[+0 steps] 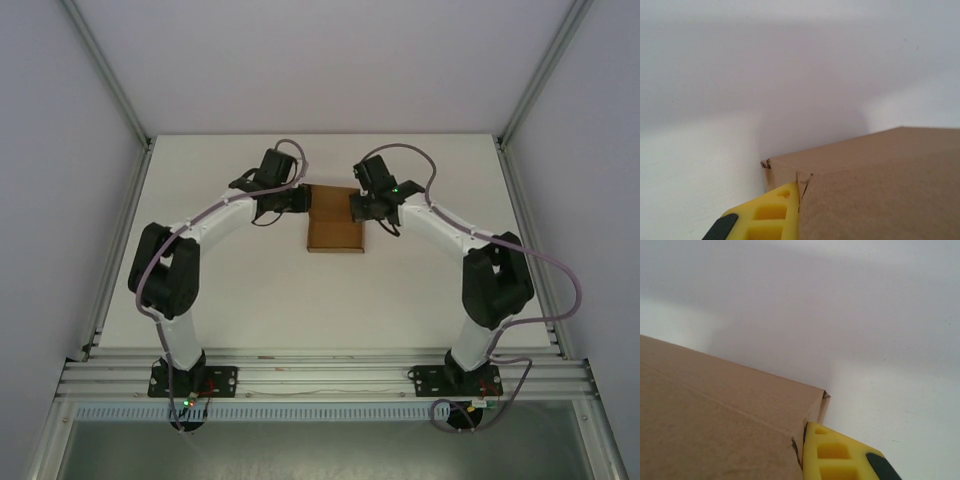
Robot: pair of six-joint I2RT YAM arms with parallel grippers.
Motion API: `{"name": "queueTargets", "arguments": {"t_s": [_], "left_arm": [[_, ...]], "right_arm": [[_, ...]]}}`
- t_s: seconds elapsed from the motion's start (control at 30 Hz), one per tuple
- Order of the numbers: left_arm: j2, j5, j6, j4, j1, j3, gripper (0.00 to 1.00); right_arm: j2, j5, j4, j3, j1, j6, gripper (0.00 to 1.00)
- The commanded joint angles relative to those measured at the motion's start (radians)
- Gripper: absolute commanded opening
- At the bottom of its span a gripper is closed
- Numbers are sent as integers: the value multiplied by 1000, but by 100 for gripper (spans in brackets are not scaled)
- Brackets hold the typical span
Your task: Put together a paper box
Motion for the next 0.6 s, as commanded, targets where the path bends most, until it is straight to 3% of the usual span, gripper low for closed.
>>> {"name": "queueTargets", "arguments": {"t_s": [0.0, 0.27, 0.57], "left_arm": [[25, 36, -151, 109, -1, 19, 6], [56, -10, -158, 110, -23, 16, 6], [35, -20, -122, 182, -36, -110, 6]], "right_arm": [[22, 24, 170, 9, 15, 207, 6], [79, 12, 195, 28, 27, 288, 4], [57, 51, 287, -102, 31, 278, 3]]}}
